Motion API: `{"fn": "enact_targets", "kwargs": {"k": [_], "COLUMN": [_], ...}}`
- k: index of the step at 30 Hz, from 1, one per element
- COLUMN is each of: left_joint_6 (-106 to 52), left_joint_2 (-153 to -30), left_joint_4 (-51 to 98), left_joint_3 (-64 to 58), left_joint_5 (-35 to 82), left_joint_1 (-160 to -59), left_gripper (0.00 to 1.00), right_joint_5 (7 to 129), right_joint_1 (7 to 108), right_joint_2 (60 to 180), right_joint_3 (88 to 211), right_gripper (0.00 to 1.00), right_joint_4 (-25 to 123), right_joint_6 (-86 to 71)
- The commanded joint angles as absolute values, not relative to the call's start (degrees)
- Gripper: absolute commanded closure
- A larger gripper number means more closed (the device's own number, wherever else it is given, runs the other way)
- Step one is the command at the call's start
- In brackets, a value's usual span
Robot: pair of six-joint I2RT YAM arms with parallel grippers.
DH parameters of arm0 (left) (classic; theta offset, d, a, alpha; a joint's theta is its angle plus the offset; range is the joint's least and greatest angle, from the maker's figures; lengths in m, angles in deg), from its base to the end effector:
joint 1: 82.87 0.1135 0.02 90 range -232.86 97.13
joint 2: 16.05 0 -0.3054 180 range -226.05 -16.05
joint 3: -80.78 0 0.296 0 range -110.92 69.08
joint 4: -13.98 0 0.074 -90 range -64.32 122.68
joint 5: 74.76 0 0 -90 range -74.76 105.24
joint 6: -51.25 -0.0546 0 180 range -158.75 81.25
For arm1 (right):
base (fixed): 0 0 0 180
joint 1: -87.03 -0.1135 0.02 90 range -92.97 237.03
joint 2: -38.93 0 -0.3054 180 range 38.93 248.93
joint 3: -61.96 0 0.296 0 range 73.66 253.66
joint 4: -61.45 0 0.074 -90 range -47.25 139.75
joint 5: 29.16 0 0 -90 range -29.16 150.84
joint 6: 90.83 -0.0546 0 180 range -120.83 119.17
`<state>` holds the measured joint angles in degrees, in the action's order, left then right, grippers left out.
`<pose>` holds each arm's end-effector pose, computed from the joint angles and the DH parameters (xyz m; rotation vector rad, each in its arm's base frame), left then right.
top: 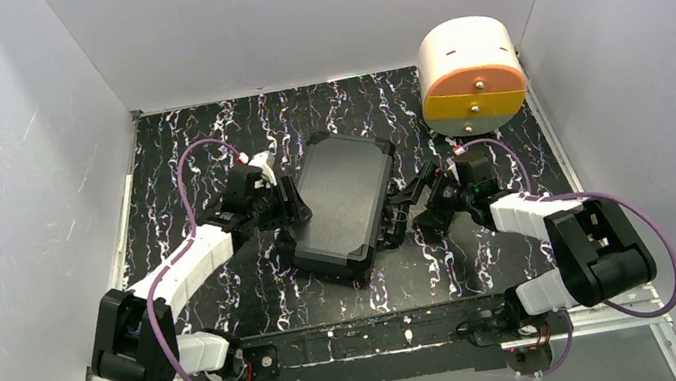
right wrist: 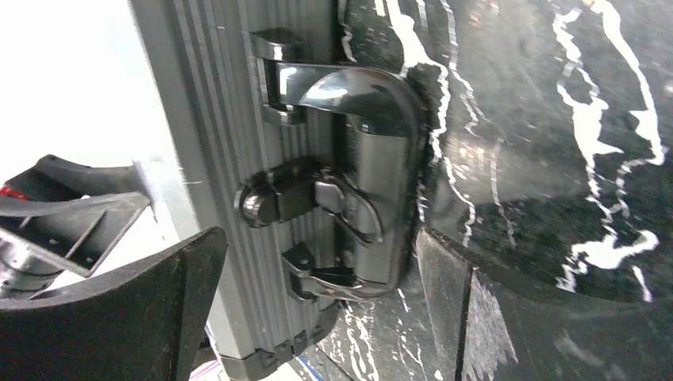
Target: Pack up texas hold em set
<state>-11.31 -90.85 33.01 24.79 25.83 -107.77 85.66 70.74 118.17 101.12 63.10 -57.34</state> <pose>0.2869 -0.1442 0.2345 0.0536 2.3114 -0.6907 0.2683 0.1023 0.1462 0.5912 2.3639 1.1238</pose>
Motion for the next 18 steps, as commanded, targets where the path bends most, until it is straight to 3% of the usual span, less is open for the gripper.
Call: {"fn": "enact_targets", "kwargs": {"k": [1,18], "left_joint_6": [-11.59,-11.59], "left_joint_2": [-94.60,-95.36], "left_joint_4": [38.42,38.42], "left_joint_3": [27.51,27.30], "left_joint_5": [31.31,31.39], "left_joint_1": [-109.92,-109.94], "left_gripper": [0.41,0.41], "right_joint_5": [89.40,96.12], "right_joint_1": [70.79,70.66], "right_joint_2": [118.96,121.12], "right_joint_3": [101.72,104.56], "right_gripper": [0.01,0.02], "right_joint_4": [71.74,77.49], "right_joint_6": [-59.60,-60.76]}}
